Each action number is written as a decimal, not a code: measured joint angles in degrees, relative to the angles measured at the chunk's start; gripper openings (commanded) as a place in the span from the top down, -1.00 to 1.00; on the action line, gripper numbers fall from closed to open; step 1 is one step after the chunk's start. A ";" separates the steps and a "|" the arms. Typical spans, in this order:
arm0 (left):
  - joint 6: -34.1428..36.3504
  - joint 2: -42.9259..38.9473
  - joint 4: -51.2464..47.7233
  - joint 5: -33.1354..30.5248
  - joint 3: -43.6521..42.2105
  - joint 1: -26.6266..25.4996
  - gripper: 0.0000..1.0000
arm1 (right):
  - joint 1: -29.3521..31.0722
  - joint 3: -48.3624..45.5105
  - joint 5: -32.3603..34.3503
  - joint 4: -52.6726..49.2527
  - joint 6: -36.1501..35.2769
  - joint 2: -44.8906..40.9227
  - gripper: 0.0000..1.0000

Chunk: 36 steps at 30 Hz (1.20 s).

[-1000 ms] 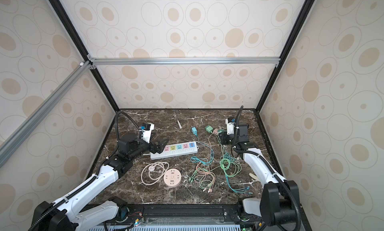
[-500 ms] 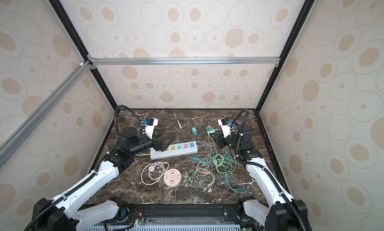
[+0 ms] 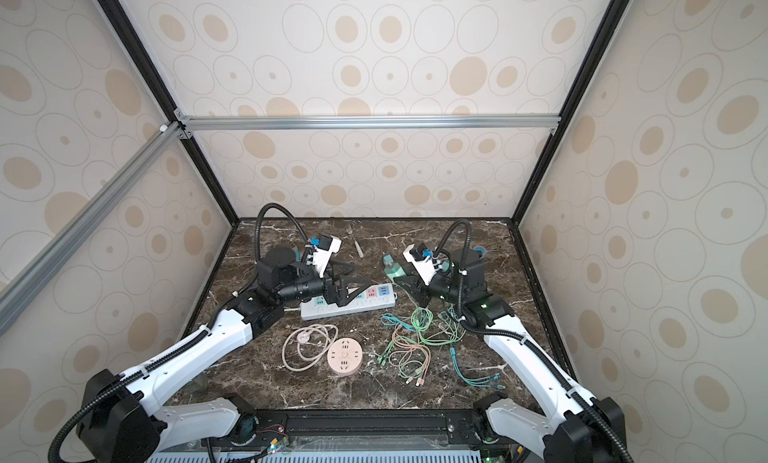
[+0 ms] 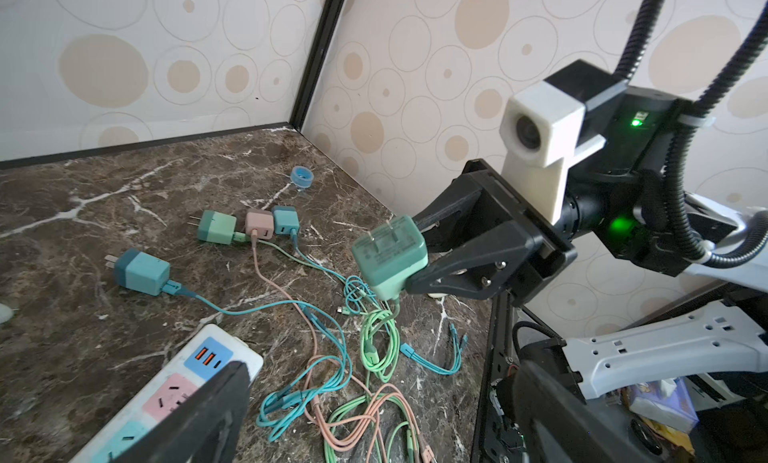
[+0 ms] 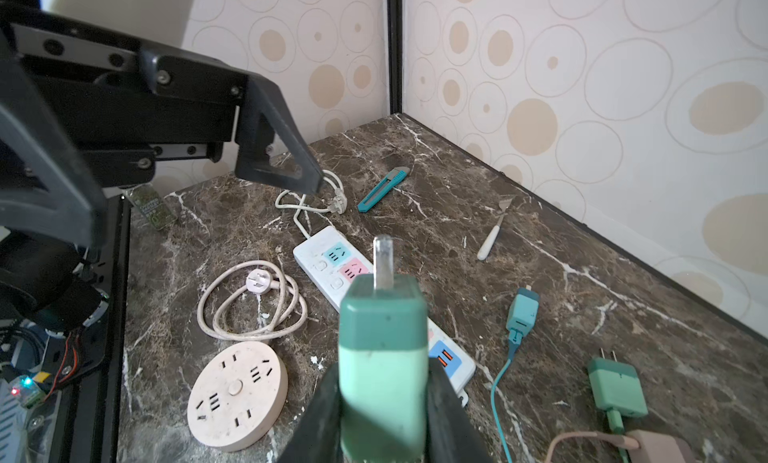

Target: Insert the plug

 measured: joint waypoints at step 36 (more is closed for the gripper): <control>-2.67 6.19 -3.30 3.63 3.74 -2.14 -0.12 | 14.45 4.92 16.26 -7.43 -17.79 1.66 0.72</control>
